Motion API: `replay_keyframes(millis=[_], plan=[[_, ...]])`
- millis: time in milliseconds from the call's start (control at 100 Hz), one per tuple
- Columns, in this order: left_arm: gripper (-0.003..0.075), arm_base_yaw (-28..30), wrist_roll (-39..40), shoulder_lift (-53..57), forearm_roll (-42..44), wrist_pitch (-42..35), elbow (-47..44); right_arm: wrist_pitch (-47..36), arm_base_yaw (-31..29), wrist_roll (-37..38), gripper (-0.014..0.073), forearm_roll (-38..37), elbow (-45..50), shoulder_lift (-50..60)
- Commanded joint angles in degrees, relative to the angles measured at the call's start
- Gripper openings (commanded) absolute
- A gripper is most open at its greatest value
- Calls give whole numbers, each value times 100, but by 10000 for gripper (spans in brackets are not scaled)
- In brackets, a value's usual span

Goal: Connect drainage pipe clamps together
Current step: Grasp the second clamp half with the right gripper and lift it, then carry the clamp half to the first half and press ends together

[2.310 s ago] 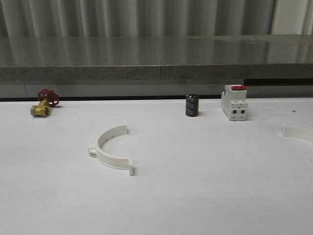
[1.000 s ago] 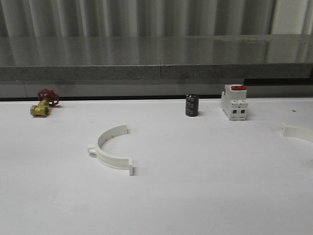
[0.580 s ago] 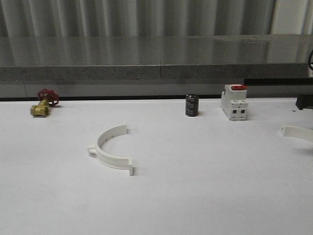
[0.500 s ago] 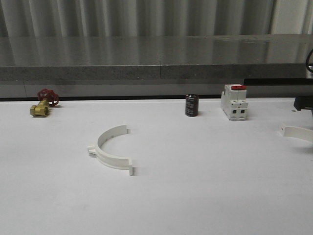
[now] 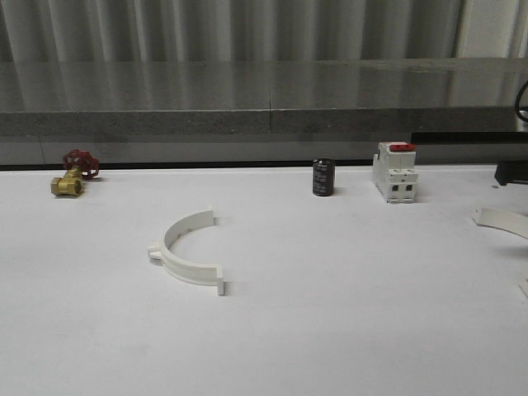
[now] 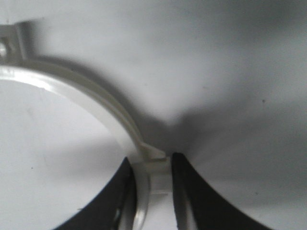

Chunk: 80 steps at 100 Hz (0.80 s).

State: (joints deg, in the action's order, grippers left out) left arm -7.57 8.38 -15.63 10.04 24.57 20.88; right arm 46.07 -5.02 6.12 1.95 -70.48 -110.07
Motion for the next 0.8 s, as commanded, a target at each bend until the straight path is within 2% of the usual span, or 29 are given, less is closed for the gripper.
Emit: replay_keyframes(millis=[0, 170, 290, 400, 600, 790], plan=[[-21, 26, 12, -46, 25, -476, 152, 23, -24, -22, -66, 87, -210, 282], [-21, 26, 12, -46, 25, -476, 152, 292, 58, -22, -66, 64, -541, 442], [-21, 26, 12, -46, 25, -476, 152, 604, 353, -22, -65, 51, -921, 523], [-21, 26, 12, -46, 25, -476, 152, 860, 800, 47, -65, -37, -1251, 523], [-21, 26, 12, -46, 25, -476, 152, 1017, 1745, 1003, -65, -628, -1626, 512], [-21, 26, 12, -46, 25, -476, 152, 1192, 2434, 1086, -65, -670, -1796, 436]])
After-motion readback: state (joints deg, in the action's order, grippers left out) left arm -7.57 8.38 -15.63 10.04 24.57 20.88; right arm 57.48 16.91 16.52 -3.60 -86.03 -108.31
